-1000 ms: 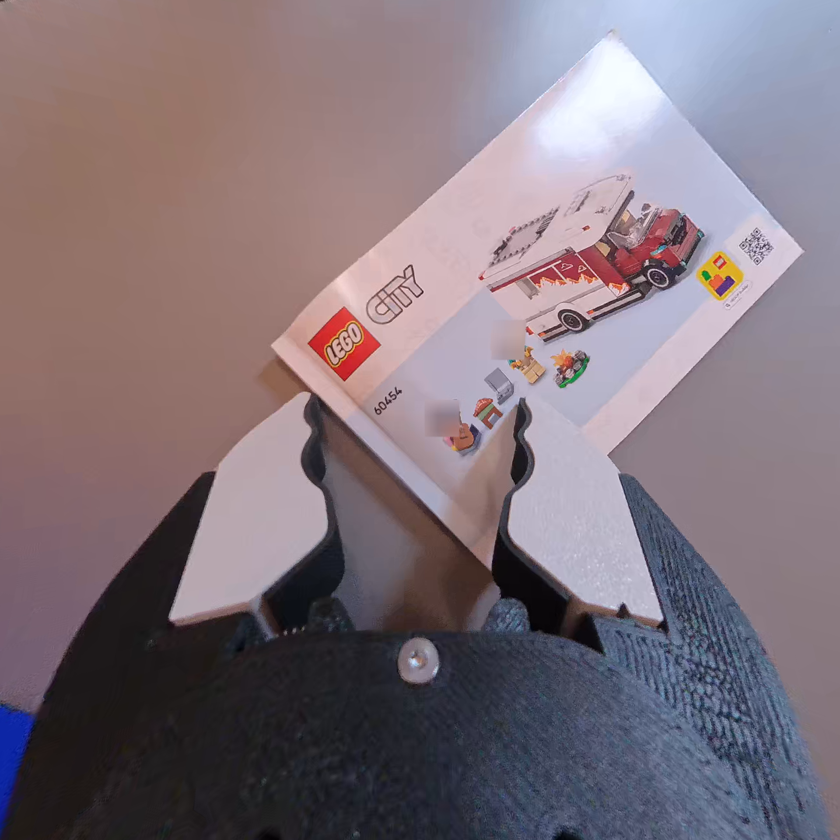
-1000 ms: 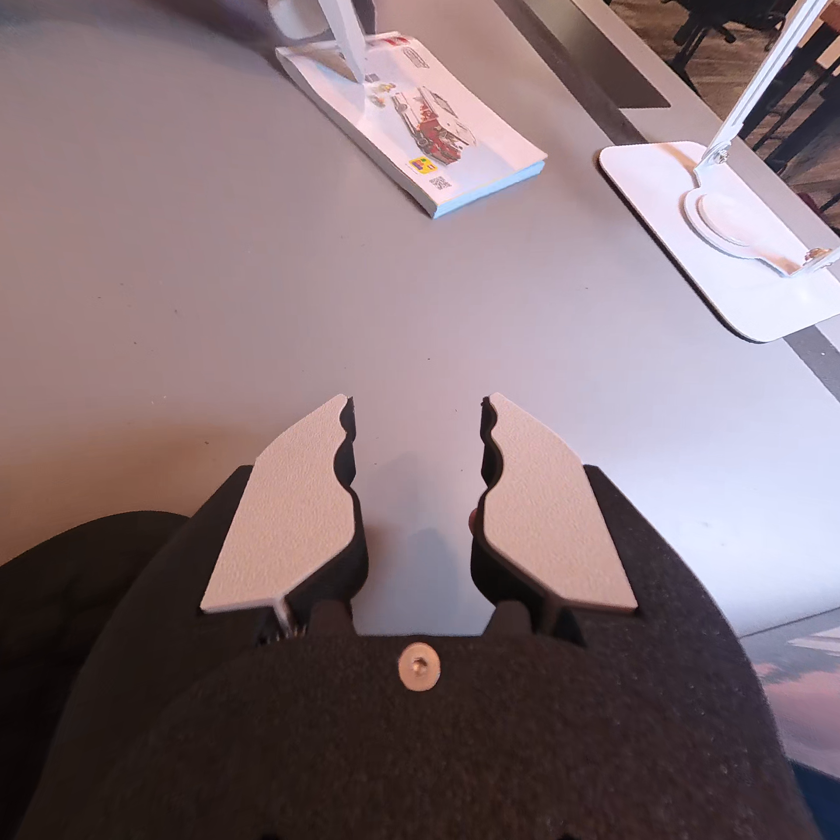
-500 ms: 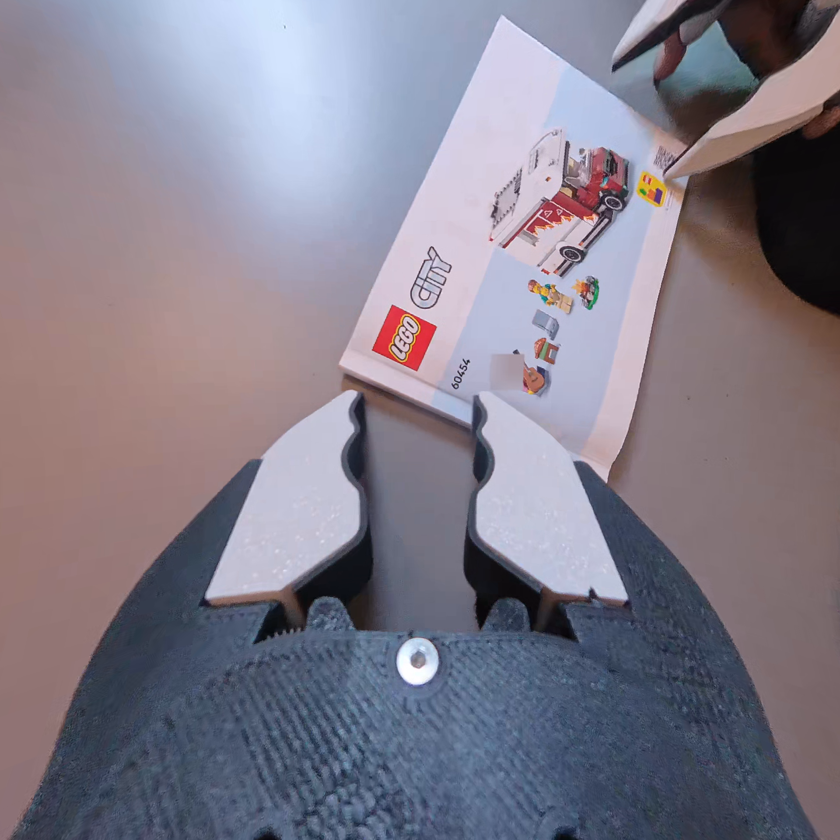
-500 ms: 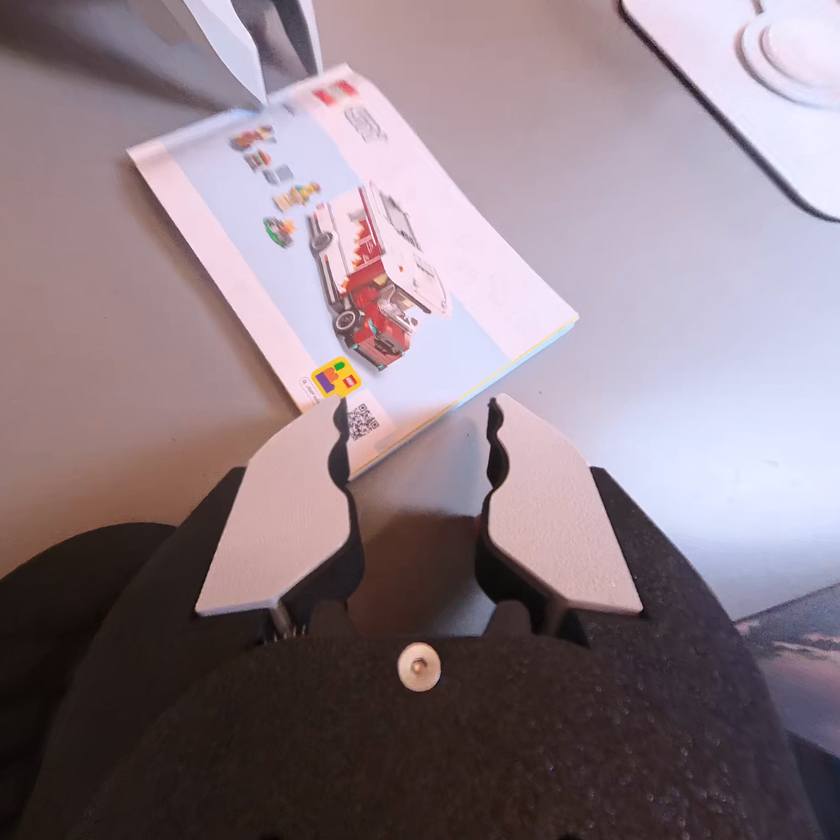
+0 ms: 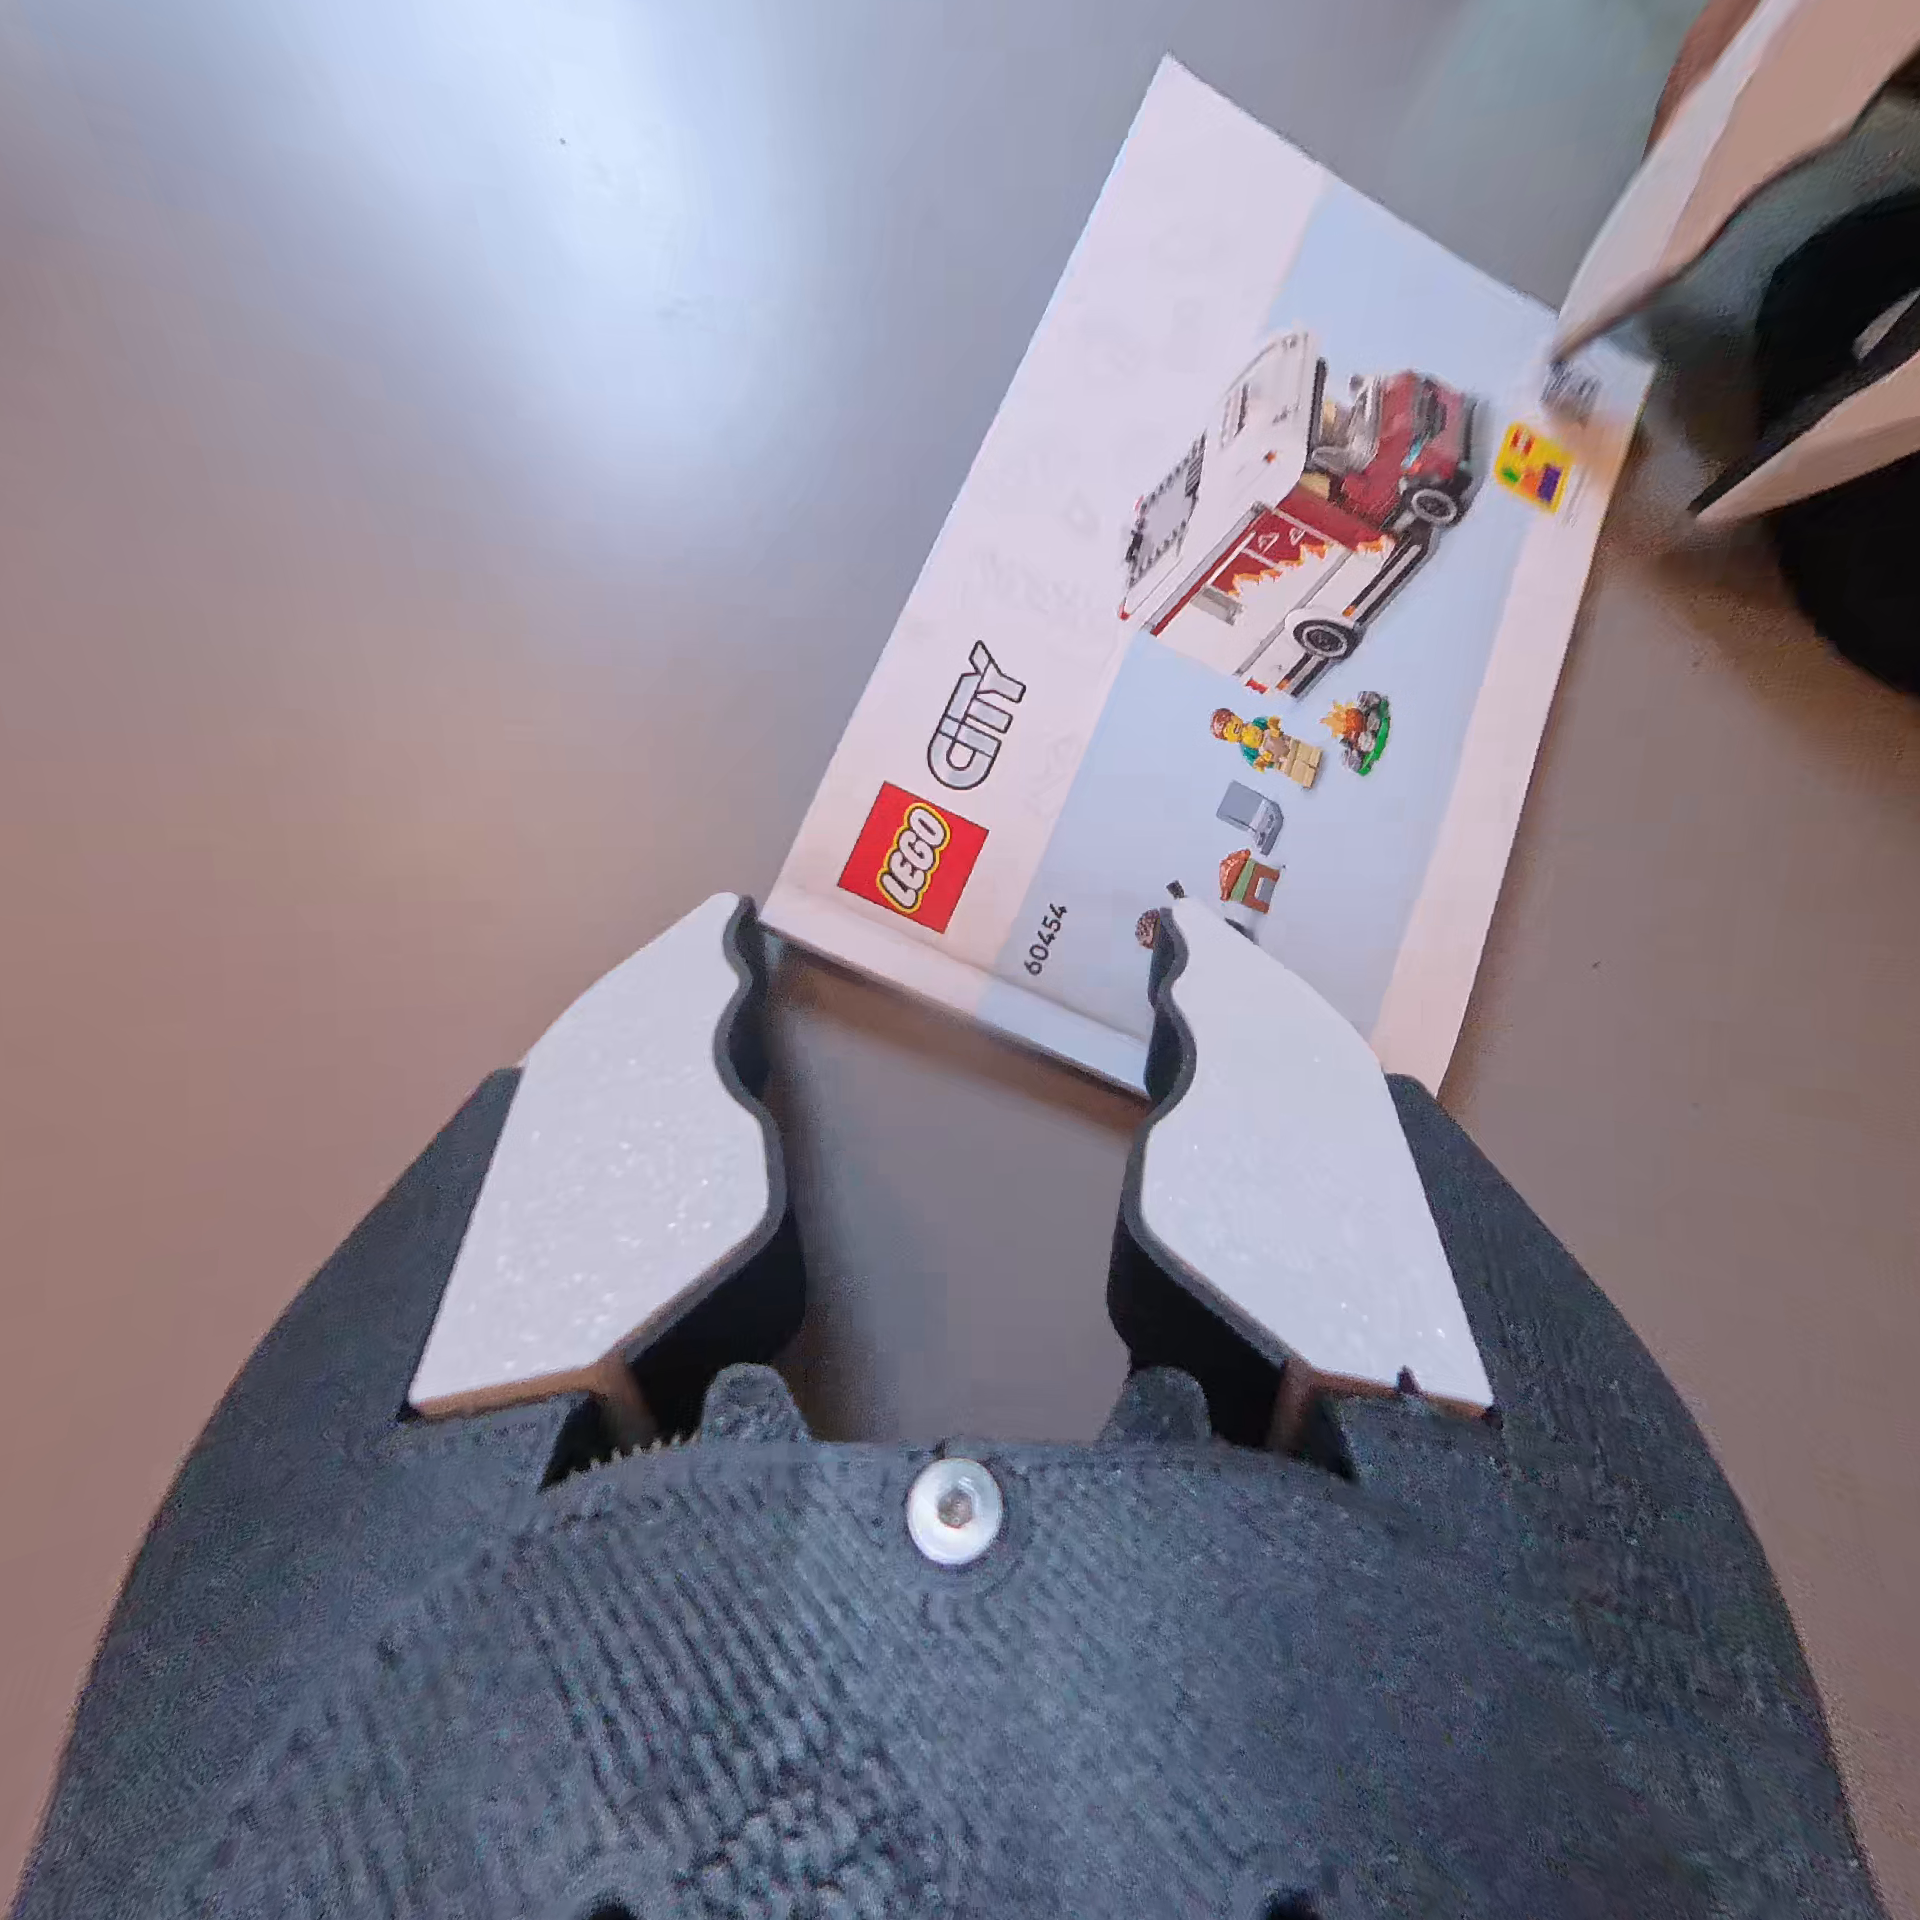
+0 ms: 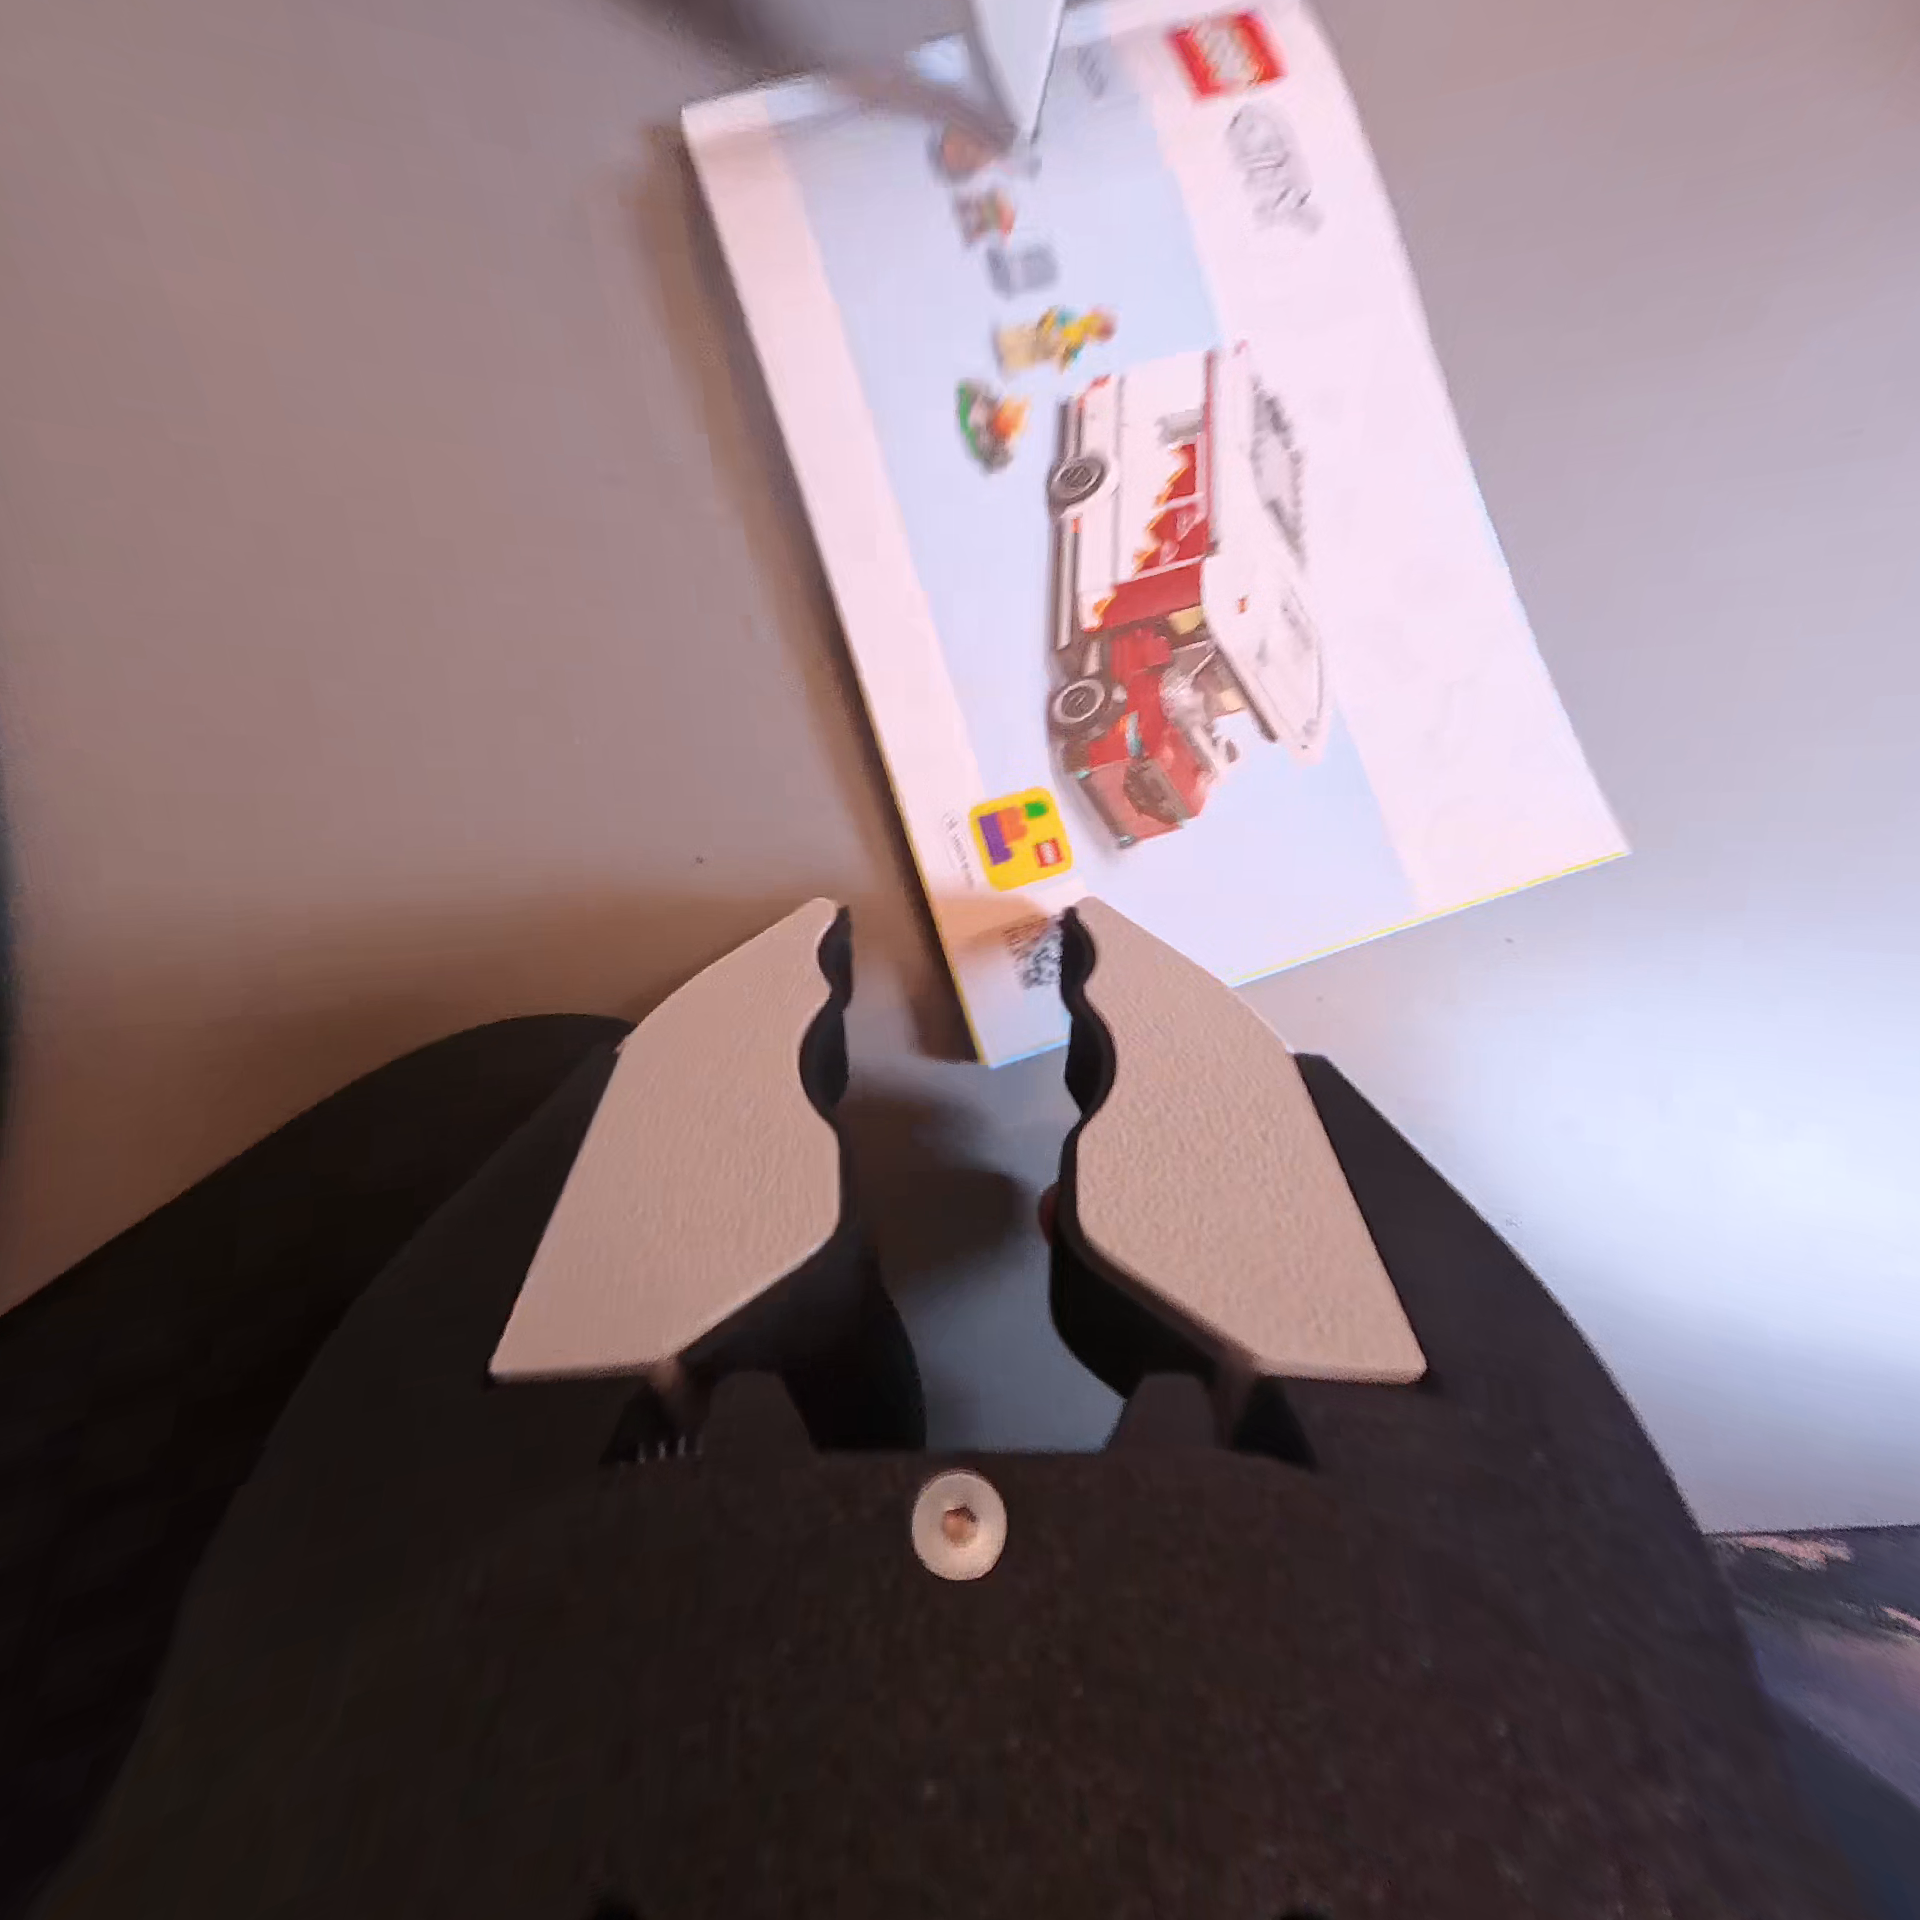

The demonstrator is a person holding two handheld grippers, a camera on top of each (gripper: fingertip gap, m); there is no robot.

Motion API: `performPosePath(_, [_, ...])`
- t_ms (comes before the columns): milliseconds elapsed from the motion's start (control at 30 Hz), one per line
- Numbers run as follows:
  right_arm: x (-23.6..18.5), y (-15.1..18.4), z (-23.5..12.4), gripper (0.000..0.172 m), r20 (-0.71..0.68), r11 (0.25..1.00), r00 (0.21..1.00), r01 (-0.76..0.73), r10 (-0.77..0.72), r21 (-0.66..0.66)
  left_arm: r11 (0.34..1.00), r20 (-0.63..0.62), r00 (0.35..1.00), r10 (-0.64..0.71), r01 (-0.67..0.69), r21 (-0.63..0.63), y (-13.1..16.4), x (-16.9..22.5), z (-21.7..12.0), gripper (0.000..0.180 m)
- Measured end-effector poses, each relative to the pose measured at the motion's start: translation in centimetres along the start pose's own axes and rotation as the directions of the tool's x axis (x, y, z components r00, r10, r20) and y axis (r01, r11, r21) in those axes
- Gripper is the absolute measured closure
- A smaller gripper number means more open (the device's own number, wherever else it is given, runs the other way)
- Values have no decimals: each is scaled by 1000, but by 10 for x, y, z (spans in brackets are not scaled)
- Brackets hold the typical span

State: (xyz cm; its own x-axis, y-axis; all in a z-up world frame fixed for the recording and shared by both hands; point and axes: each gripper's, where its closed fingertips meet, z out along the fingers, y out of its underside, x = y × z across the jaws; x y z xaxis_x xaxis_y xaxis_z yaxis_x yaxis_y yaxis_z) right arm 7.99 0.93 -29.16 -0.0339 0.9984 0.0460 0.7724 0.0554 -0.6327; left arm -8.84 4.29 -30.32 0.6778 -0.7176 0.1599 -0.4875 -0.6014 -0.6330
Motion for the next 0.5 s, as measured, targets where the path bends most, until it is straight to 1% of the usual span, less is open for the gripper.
performPosePath(67, [13,-5,-9,123,-23,998,999,-39,40,54,999,19,999,36,-35,-32,-1,2,3,109])
performPosePath(133, [27,-10,-16,115,-50,994,997,-57,63,98,998,8,999,49,-49,-28,-4,4,6,119])
performPosePath(167, [33,-14,-18,112,-57,991,996,-61,68,116,998,-7,998,57,-57,-21,-6,7,8,124])
performPosePath(233, [43,-21,-17,110,-70,991,995,-63,71,120,995,-34,995,94,-95,-15,-9,15,11,127])
performPosePath(300, [49,-26,-10,107,-68,996,997,-41,46,76,992,-55,991,123,-124,-6,-10,23,14,130])
performPosePath(333, [51,-27,-5,105,-53,999,998,-23,25,37,991,-46,990,131,-131,-1,-10,24,13,130])
performPosePath(367, [51,-26,1,102,-24,1000,1000,-2,2,-13,990,-32,989,143,-143,13,-12,23,12,134])
performPosePath(433, [51,-19,15,100,52,991,998,32,-26,-131,984,-18,985,169,-168,64,-15,23,7,149])
performPosePath(500, [54,-18,28,98,104,977,993,67,-47,-201,979,-45,984,171,-164,123,-17,29,1,158])
